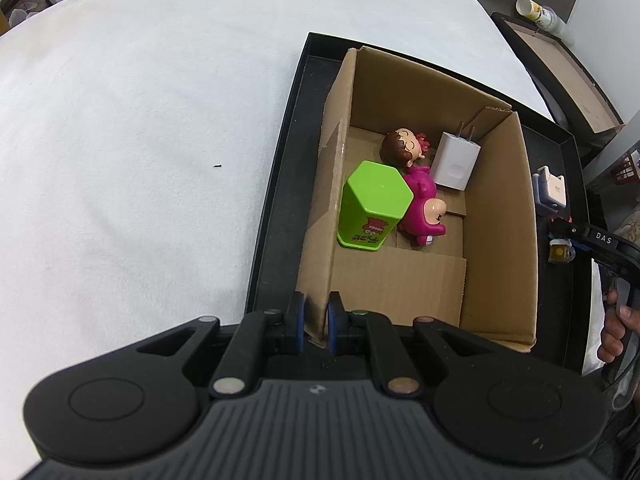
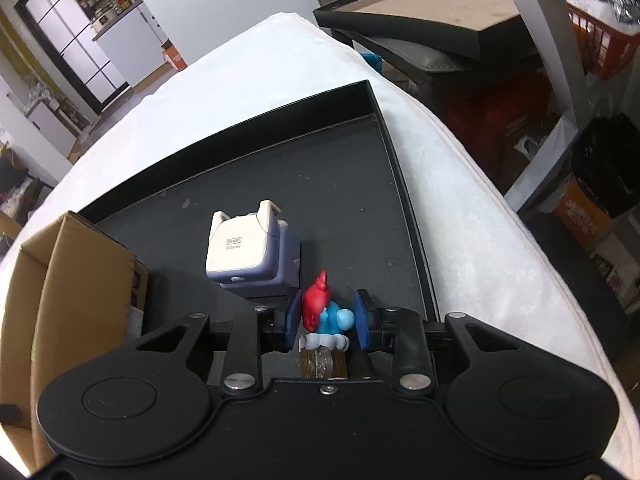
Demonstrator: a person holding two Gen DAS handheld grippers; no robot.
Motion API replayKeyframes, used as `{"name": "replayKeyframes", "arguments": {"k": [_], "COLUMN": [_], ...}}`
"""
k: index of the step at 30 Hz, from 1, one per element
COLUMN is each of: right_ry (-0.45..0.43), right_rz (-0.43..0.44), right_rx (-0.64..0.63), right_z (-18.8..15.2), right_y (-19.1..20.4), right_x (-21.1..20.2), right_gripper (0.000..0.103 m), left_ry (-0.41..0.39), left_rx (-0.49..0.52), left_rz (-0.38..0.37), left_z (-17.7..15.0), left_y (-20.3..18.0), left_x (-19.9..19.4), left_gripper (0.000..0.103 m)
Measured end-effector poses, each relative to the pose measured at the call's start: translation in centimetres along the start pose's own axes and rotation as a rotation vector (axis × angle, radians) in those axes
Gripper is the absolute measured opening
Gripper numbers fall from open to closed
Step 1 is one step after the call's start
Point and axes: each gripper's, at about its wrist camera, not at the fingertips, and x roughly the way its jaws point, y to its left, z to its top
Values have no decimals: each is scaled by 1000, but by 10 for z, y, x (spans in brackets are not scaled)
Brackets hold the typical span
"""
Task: Organize rigid objects
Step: 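Close the right gripper on the red-and-blue figure and lift it, then carry the red-and-blue figure over the box and release it inside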
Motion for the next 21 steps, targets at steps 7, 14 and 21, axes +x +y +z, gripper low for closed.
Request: {"name": "replayKeyframes", "arguments": {"k": [7, 14, 21], "right_ry": [-5, -20, -41], "right_rz": [24, 14, 13], "right_rx": [41, 65, 80], "right_z": [1, 5, 7], "right_y": [-1, 4, 13], "right_x": [-19, -38, -52], "right_gripper": [27, 26, 26], "left_ry": [-4, -6, -10], "left_rx": [6, 8, 14], "left_rz": [-6, -14, -23], "left_z": [1, 0, -1], "left_y": [1, 3, 3], "left_x": [-2, -2, -4], "left_gripper": [10, 10, 10]}}
